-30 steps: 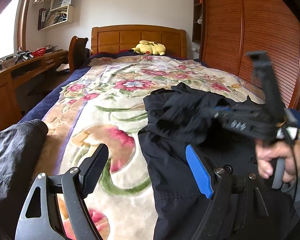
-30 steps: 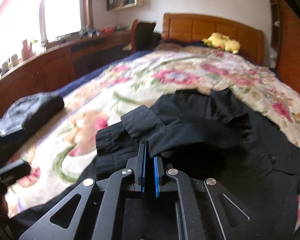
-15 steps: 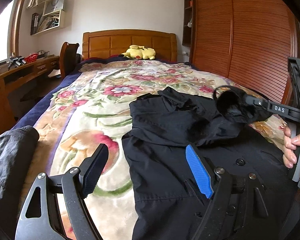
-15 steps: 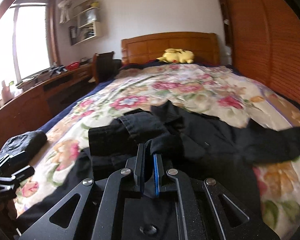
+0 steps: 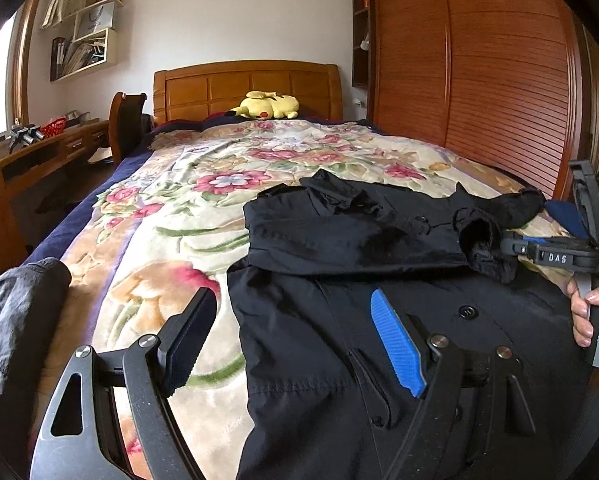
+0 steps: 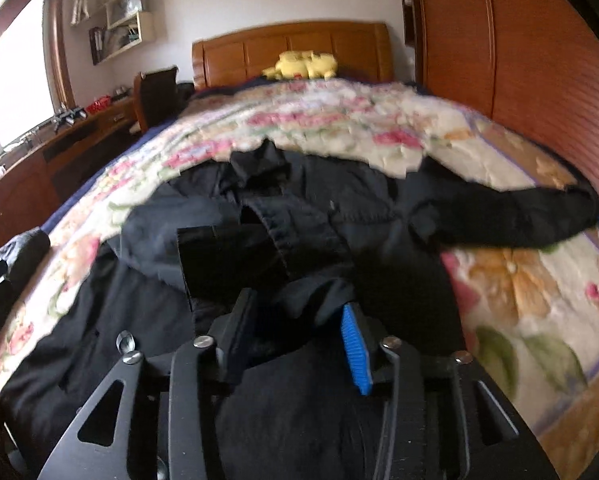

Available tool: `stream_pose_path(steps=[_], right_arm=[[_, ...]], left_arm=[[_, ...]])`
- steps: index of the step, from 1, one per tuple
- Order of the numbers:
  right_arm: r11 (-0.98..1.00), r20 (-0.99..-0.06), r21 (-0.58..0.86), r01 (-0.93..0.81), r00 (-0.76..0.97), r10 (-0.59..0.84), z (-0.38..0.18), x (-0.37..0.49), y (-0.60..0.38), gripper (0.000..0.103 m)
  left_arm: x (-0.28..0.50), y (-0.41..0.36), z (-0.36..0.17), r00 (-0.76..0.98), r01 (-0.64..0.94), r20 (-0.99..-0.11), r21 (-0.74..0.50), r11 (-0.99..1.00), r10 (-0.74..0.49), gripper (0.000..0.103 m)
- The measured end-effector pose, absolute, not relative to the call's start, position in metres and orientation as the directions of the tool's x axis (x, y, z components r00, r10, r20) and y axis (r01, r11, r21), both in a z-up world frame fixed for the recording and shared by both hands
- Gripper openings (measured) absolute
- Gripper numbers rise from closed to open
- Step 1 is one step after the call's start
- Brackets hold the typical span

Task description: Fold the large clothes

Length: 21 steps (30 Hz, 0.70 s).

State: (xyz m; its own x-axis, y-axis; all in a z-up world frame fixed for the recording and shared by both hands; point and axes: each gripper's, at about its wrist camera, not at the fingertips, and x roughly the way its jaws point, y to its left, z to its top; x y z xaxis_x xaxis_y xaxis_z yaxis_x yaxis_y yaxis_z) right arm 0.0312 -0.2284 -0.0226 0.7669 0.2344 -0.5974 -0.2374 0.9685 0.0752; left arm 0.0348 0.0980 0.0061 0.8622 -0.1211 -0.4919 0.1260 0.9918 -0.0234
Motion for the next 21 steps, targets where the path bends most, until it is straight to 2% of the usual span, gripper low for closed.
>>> stream_pose_path(steps=[2, 5, 7, 9, 13, 17, 21], right_arm=[[0.967, -0.622, 0.079, -0.242, 0.746, 0.238, -0.028, 0.03, -0.229, 0.046], [0.959, -0.658, 0.096, -0.265, 0.706, 0.261, -0.03, 0.038, -0.23, 0.056], [0.959, -0.673, 0.102, -0.266, 0.692, 0.263, -0.033, 0.036, -0.234, 0.067], [0.956, -0.678, 0.116, -0.268, 0.682, 0.273, -0.033, 0.039, -0.243, 0.07], [0.962, -0.678, 0.087, -0.257, 0.693, 0.247, -0.03, 0.027, -0.253, 0.07], [0.971, -0.62, -0.014, -0.238, 0.764, 0.178, -0.016, 0.007, -0.25, 0.07], [0.958, -0.584, -0.061, -0.279, 0.789, 0.192, -0.005, -0.005, -0.233, 0.07]], left_arm=[[0.034, 0.097, 0.006, 0.863, 0.127, -0.491, -0.021, 0.992, -0.121, 0.08], [0.034, 0.096, 0.006, 0.862, 0.129, -0.491, -0.026, 0.991, -0.125, 0.08], [0.034, 0.094, 0.005, 0.861, 0.129, -0.493, -0.025, 0.991, -0.125, 0.08], [0.035, 0.094, 0.005, 0.861, 0.131, -0.493, -0.027, 0.991, -0.127, 0.08], [0.035, 0.09, 0.005, 0.862, 0.134, -0.491, -0.022, 0.991, -0.128, 0.08], [0.036, 0.088, 0.005, 0.862, 0.137, -0.49, -0.023, 0.99, -0.13, 0.08], [0.036, 0.084, 0.005, 0.861, 0.142, -0.49, -0.021, 0.99, -0.133, 0.08]])
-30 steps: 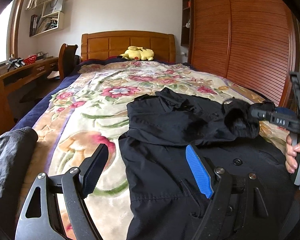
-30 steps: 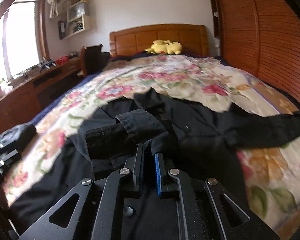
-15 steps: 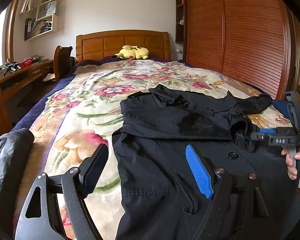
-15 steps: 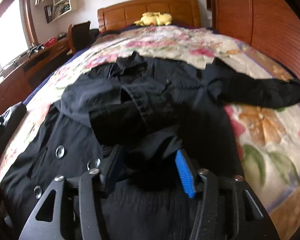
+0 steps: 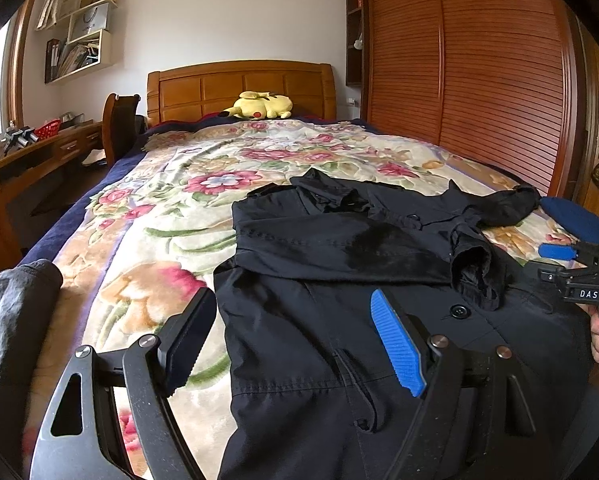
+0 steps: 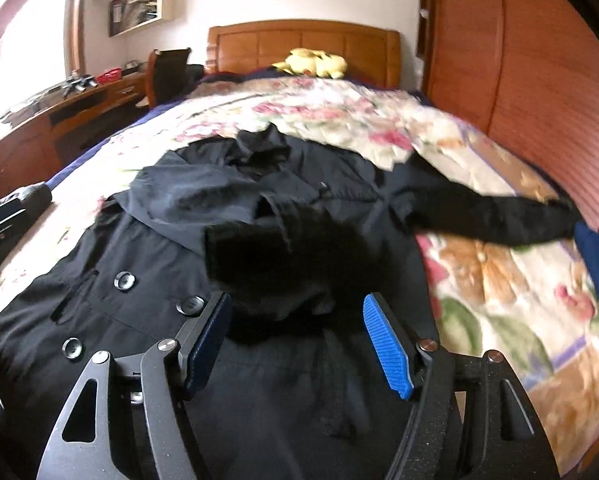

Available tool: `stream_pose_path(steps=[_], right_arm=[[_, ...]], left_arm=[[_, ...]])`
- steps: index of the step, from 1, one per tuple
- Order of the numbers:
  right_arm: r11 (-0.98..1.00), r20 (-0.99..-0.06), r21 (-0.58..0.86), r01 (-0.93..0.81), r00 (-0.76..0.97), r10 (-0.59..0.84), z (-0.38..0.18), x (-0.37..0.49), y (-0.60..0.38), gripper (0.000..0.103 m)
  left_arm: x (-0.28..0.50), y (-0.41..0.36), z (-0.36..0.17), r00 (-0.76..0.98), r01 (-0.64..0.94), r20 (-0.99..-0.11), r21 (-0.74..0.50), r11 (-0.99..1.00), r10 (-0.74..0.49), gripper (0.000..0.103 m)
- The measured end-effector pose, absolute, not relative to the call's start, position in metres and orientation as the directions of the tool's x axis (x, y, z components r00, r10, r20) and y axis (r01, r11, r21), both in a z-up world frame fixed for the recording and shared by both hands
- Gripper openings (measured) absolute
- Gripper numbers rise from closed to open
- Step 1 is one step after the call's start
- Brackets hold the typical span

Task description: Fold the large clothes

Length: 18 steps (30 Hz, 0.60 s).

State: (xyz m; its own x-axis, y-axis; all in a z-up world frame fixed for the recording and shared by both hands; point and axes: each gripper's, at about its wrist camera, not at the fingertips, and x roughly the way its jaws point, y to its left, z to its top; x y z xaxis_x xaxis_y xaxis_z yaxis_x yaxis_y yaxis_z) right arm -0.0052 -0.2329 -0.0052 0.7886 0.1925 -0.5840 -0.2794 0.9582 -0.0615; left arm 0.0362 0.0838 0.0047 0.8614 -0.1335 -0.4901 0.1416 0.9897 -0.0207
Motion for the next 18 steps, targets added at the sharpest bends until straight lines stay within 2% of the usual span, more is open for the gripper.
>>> stream_pose_path(steps=[7, 18], right_arm=[[0.92, -0.604, -0.116, -0.374, 0.762, 0.233, -0.016, -0.005, -0.202, 0.07], [0.893, -0.732, -0.162, -0.419, 0.658, 0.176, -0.049, 0.048, -0.186, 0.07]], left_arm=[[0.037, 0.079, 0.002, 0.857, 0.148, -0.498, -0.013, 0.989, -0.135, 0.08], [0.039, 0.076, -0.002, 0.849, 0.156, -0.51, -0.015, 0.988, -0.142, 0.08]])
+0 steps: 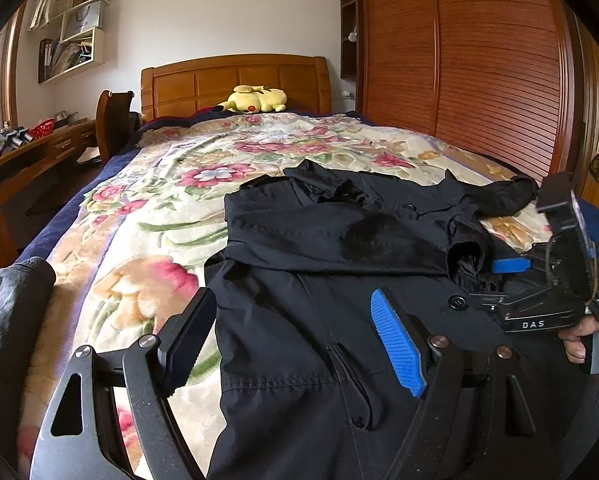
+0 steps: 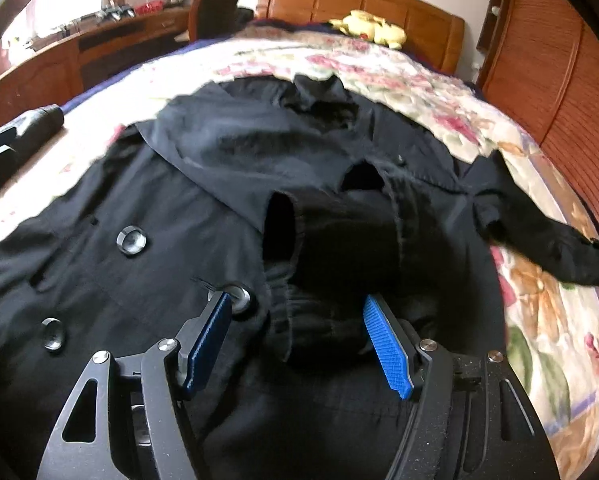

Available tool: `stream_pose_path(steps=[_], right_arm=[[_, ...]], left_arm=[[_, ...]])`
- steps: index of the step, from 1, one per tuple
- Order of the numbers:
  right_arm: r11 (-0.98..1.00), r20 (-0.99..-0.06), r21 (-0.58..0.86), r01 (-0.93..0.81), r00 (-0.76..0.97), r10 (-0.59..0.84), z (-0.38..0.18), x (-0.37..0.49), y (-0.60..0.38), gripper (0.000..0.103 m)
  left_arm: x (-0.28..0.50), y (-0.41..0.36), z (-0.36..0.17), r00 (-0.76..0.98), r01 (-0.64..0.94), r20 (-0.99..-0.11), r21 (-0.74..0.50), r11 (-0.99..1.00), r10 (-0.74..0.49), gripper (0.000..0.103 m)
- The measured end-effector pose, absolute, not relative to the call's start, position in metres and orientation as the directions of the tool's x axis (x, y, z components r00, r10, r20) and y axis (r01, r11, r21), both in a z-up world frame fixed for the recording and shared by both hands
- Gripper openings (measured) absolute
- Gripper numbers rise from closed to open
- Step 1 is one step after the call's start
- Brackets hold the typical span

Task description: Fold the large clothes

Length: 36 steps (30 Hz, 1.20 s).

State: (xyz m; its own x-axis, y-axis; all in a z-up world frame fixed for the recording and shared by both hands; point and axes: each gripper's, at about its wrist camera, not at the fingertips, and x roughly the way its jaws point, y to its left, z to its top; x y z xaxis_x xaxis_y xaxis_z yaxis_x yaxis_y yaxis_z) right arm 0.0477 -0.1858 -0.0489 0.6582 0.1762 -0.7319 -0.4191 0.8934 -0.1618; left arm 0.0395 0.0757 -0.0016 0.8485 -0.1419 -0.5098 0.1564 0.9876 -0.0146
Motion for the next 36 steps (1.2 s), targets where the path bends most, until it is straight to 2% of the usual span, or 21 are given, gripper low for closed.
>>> stream_pose_path(steps=[2, 5, 8, 10, 12, 19, 21, 30, 33, 36], right_arm=[[0.894, -0.745, -0.161, -0.419, 0.645, 0.169, -0.052, 0.051, -0.185, 0.068], [0.892, -0.748, -0.172, -0.418, 0.645, 0.158, -0.054, 0.053, -0.187, 0.058], [0.889, -0.749, -0.182, -0.421, 0.645, 0.152, -0.054, 0.053, -0.19, 0.038], [0.892, -0.742, -0.194, -0.408, 0.656, 0.138, -0.055, 0.051, -0.192, 0.018], [0.904, -0.72, -0.204, -0.375, 0.684, 0.121, -0.048, 0.047, -0.198, 0.016], [0.962, -0.593, -0.075, -0.263, 0.787, 0.169, 0.002, 0.019, -0.246, 0.015], [0.971, -0.579, -0.041, -0.235, 0.797, 0.169, 0.01, 0.014, -0.259, 0.015], [0.99, -0.57, -0.071, -0.122, 0.819, 0.06, 0.007, -0.009, -0.279, 0.015], [0.992, -0.559, -0.09, -0.092, 0.829, 0.026, 0.014, -0.021, -0.279, 0.026], [0.991, -0.539, -0.114, -0.069, 0.842, -0.003, 0.02, -0.028, -0.281, 0.045]], left_arm=[[0.04, 0.075, -0.002, 0.848, 0.158, -0.51, -0.018, 0.987, -0.145, 0.08], [0.042, 0.074, -0.004, 0.845, 0.159, -0.515, -0.016, 0.987, -0.145, 0.08], [0.043, 0.072, -0.005, 0.844, 0.161, -0.517, -0.013, 0.987, -0.145, 0.08], [0.043, 0.071, -0.005, 0.844, 0.162, -0.517, -0.012, 0.987, -0.145, 0.08], [0.043, 0.071, -0.004, 0.845, 0.164, -0.514, -0.011, 0.986, -0.146, 0.08], [0.04, 0.062, 0.003, 0.856, 0.187, -0.486, -0.027, 0.982, -0.176, 0.08], [0.038, 0.059, 0.004, 0.861, 0.203, -0.47, -0.038, 0.978, -0.197, 0.08], [0.035, 0.043, 0.01, 0.861, 0.237, -0.451, -0.05, 0.97, -0.234, 0.08], [0.035, 0.038, 0.009, 0.859, 0.244, -0.453, -0.047, 0.969, -0.238, 0.08], [0.036, 0.032, 0.009, 0.854, 0.255, -0.461, -0.037, 0.966, -0.243, 0.08]])
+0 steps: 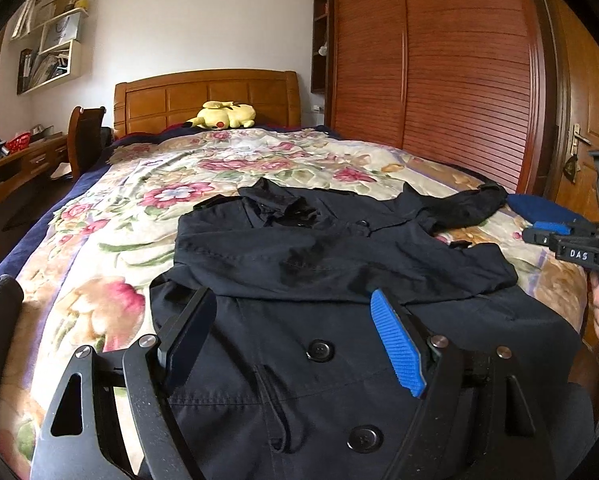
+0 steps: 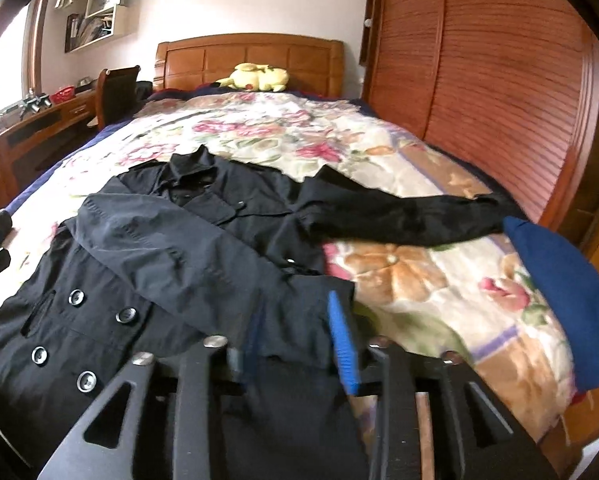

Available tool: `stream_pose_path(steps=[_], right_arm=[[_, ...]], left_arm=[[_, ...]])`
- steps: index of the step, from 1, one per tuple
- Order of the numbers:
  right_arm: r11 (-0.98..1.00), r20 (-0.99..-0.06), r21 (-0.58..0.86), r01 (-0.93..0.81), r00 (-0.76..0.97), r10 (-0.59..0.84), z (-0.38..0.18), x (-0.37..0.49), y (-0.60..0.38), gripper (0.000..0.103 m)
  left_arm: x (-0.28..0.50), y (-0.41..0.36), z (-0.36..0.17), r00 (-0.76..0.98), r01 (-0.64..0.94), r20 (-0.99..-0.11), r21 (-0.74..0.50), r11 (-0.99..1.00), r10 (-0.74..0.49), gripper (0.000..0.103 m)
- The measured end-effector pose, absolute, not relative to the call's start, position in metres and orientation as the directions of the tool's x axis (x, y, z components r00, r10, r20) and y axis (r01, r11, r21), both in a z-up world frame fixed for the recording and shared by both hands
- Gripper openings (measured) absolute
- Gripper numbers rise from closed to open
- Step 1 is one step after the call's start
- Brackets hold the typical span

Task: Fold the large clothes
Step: 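Move the right gripper to the outstretched sleeve beside the coat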

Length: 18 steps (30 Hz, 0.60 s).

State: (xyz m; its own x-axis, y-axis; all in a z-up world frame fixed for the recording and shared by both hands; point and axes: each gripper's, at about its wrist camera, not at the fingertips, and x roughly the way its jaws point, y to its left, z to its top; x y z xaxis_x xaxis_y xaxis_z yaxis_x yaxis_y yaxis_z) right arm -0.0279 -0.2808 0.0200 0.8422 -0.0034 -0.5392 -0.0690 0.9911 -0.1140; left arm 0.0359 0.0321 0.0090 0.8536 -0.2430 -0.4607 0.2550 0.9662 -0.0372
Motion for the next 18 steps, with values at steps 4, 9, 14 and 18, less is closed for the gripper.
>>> stream_pose_path(steps=[4, 9, 14, 18], right_arm=[[0.99, -0.532, -0.104, -0.094, 0.846, 0.024, 0.021, -0.035, -0.284, 0.056], [0.987, -0.551, -0.106, -0.124, 0.833, 0.045, 0.013, -0.04, -0.298, 0.056], [0.984, -0.569, -0.119, -0.132, 0.821, 0.041, 0.01, -0.031, -0.312, 0.056], [0.985, -0.563, -0.094, -0.144, 0.824, 0.067, 0.013, -0.016, -0.328, 0.056]], left_arm=[[0.037, 0.023, 0.006, 0.851, 0.261, -0.468, -0.021, 0.965, -0.241, 0.08], [0.041, 0.009, 0.003, 0.841, 0.274, -0.48, -0.02, 0.962, -0.25, 0.08], [0.047, -0.006, 0.003, 0.84, 0.284, -0.48, -0.007, 0.959, -0.252, 0.08], [0.058, -0.012, -0.001, 0.846, 0.268, -0.482, 0.014, 0.963, -0.229, 0.08]])
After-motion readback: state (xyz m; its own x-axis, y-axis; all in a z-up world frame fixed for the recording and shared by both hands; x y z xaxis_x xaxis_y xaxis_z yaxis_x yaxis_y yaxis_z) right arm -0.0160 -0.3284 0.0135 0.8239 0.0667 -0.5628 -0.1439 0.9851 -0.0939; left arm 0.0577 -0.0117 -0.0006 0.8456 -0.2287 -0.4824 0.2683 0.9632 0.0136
